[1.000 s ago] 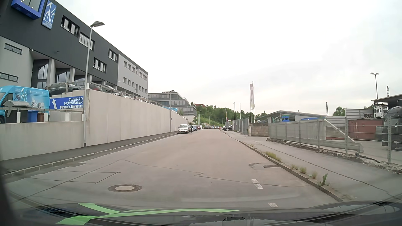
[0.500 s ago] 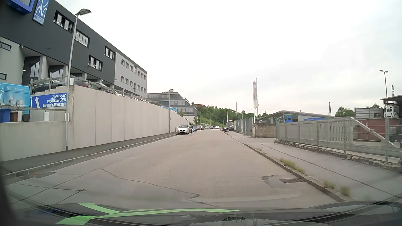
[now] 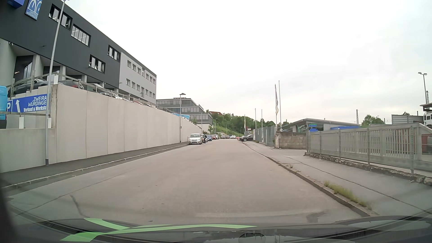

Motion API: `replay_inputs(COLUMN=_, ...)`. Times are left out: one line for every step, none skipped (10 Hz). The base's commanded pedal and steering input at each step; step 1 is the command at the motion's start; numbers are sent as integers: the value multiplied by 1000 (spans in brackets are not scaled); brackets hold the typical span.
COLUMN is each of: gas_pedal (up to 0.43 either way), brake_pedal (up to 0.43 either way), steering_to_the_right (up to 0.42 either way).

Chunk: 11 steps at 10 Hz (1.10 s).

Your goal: Follow the waypoints while adhering to traffic rules and regulations

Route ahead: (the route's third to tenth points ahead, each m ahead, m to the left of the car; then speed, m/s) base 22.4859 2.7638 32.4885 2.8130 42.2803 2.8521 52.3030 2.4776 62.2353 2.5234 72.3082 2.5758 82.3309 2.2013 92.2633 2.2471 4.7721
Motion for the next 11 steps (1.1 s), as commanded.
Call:
replay_inputs(gas_pedal=59, brake_pedal=0, steering_to_the_right=-4)
replay_inputs(gas_pedal=59, brake_pedal=0, steering_to_the_right=-4)
replay_inputs(gas_pedal=59, brake_pedal=0, steering_to_the_right=-4)
replay_inputs(gas_pedal=59, brake_pedal=0, steering_to_the_right=-4)
replay_inputs(gas_pedal=59, brake_pedal=0, steering_to_the_right=-3)
replay_inputs(gas_pedal=59, brake_pedal=0, steering_to_the_right=-3)
replay_inputs(gas_pedal=67, brake_pedal=0, steering_to_the_right=-3)
replay_inputs(gas_pedal=67, brake_pedal=0, steering_to_the_right=-3)
replay_inputs(gas_pedal=87, brake_pedal=0, steering_to_the_right=-3)
replay_inputs(gas_pedal=98, brake_pedal=0, steering_to_the_right=-3)
replay_inputs(gas_pedal=110, brake_pedal=0, steering_to_the_right=-3)
